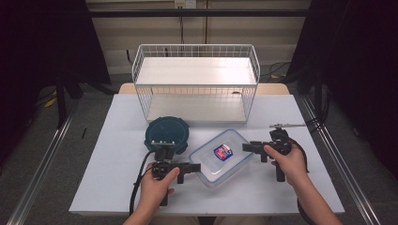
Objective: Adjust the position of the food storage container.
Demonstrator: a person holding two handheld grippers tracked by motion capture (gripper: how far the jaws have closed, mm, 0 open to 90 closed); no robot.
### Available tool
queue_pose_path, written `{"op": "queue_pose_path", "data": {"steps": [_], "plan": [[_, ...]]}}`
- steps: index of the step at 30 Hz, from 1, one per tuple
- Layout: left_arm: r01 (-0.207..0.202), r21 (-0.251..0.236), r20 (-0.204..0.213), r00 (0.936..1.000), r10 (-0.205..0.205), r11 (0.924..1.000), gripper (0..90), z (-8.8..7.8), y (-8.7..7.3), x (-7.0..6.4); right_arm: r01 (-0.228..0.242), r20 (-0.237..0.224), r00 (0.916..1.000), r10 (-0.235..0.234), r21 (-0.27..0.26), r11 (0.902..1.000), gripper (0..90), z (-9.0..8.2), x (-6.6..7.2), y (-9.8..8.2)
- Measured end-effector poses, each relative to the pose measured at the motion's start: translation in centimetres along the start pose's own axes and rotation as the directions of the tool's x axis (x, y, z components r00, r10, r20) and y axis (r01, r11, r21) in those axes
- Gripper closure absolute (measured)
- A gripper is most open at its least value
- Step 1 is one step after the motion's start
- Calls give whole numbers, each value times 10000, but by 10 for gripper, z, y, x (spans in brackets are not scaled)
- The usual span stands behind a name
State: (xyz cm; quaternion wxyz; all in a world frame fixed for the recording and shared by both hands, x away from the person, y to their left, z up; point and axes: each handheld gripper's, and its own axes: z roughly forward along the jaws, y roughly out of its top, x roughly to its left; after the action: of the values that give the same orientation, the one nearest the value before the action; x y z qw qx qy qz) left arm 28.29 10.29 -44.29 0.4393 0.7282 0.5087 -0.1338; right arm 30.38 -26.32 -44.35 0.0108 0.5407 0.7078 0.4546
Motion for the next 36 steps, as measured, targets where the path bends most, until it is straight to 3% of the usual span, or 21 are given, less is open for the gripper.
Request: {"op": "queue_pose_path", "data": {"steps": [2, 3, 10, 16, 18, 19, 20, 21, 24, 26, 28, 29, 31, 33, 36], "plan": [[-136, -52, -56, 9999, 135, 9999, 495, 2, 2, 3, -169, 41, 9998, 169, -12, 9999, 485, -5, -1, -3], [120, -112, 30, 9999, -120, 9999, 495, 3, 3, 2, -169, 41, 9998, 169, -12, 9999, 485, -5, -1, -3], [207, -274, -50, 9998, -209, 9994, 525, 12, 12, 4, -513, 212, 9985, 514, -30, 9987, 504, -19, -4, -11], [394, -395, 236, 9990, -385, 9984, 528, 19, 15, 4, -737, 292, 9968, 743, -203, 9971, 545, -28, -5, -18], [192, -399, 130, 9997, -187, 9990, 527, 18, 14, 5, -730, 277, 9969, 737, -254, 9970, 554, -28, -6, -19], [202, -453, 155, 9997, -196, 9988, 523, 18, 13, 5, -941, 181, 9953, 948, -368, 9949, 574, -30, -7, -21], [104, -394, 165, 9998, -98, 9992, 523, 17, 13, 5, -941, 181, 9953, 948, -368, 9949, 574, -30, -7, -21], [296, -369, 318, 9991, -284, 9989, 520, 17, 12, 4, -923, 151, 9956, 930, -410, 9949, 582, -30, -8, -21], [71, -291, 330, 9994, -62, 9996, 479, 14, 10, 6, -1038, 57, 9945, 1041, -467, 9935, 590, -30, -9, -24], [310, -281, 577, 9979, -293, 9991, 467, 11, 7, 6, -1028, 51, 9947, 1032, -488, 9935, 589, -31, -9, -24], [344, -251, 622, 9975, -327, 9991, 460, 9, 6, 6, -1037, 31, 9946, 1040, -496, 9934, 589, -31, -9, -24], [175, -230, 589, 9981, -161, 9996, 454, 8, 6, 7, -1039, 1, 9946, 1041, -512, 9933, 589, -30, -9, -25], [347, -130, 583, 9977, -339, 9993, 430, 8, 4, 5, -1046, -14, 9945, 1047, -484, 9933, 589, -30, -9, -24], [84, 142, 540, 9985, -92, 9999, 380, 11, 2, 7, -1067, 0, 9943, 1069, -474, 9932, 588, -30, -9, -24], [51, 294, 691, 9976, -71, 9996, 362, 13, 1, 6, -1092, -2, 9940, 1093, -508, 9927, 587, -30, -9, -25]]}}
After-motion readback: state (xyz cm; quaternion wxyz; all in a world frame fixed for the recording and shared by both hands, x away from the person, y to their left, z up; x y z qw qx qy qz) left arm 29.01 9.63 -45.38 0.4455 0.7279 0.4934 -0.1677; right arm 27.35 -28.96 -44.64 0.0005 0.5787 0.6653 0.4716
